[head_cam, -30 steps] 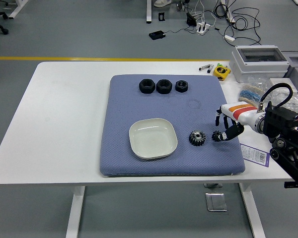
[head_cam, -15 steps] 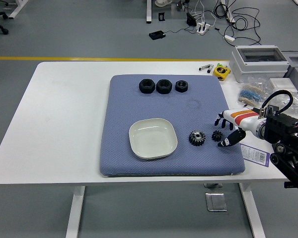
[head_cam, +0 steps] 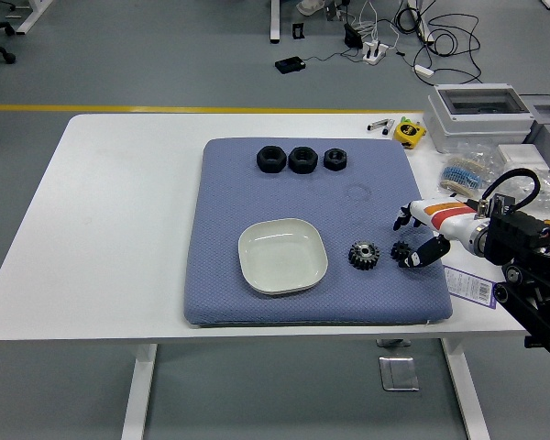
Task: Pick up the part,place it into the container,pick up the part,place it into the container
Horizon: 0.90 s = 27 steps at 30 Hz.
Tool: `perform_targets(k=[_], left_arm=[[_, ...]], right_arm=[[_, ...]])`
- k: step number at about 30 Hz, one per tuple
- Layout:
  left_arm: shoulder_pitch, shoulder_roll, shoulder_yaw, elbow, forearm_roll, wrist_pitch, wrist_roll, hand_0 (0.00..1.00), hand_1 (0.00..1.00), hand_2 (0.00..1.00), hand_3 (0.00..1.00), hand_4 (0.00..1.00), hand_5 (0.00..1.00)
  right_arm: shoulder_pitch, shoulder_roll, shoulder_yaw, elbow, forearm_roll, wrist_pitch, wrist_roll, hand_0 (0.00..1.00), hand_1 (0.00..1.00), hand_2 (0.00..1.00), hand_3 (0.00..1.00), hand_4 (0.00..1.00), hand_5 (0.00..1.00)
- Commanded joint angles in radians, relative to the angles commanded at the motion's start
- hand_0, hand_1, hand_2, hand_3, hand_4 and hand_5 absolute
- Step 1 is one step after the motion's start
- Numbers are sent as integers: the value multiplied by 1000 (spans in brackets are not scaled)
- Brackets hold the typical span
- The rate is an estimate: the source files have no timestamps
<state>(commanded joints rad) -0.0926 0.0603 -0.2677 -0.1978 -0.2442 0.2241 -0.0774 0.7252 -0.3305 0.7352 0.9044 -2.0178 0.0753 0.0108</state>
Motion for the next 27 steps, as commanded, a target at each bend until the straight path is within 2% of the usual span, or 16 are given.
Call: perform_targets(k=[1,2,14,17,23,27], left_arm=[[0,0,0,0,-1,0,0,725,643,735,593,620,595],[-1,0,0,0,-1,0,0,725,642,736,595,620,595],[-4,1,2,-1,7,-1,1,724,642,736,594,619,596],[-4,1,3,0,6,-1,0,724,642,736,594,619,596],[-5,1,2,0,9,-1,1,725,641,736,595,620,598],[-5,1,0,0,11,0,2,724,641,736,596,619,594]], right_arm=[[0,1,0,-4,0,-1,1,495,579,623,542,887,252],[0,1,-1,-8,0,-1,2,498,551,588,521,829,211],[-3,10,-2,-45,13,-14,13,486,544,579,522,834,219],[-6,8,-1,-27,16,-3,14,486,544,579,522,834,219],[-2,2,6,0,5,51,3,512,556,595,535,846,214],[0,0,6,11,9,52,1,520,565,608,551,844,200]])
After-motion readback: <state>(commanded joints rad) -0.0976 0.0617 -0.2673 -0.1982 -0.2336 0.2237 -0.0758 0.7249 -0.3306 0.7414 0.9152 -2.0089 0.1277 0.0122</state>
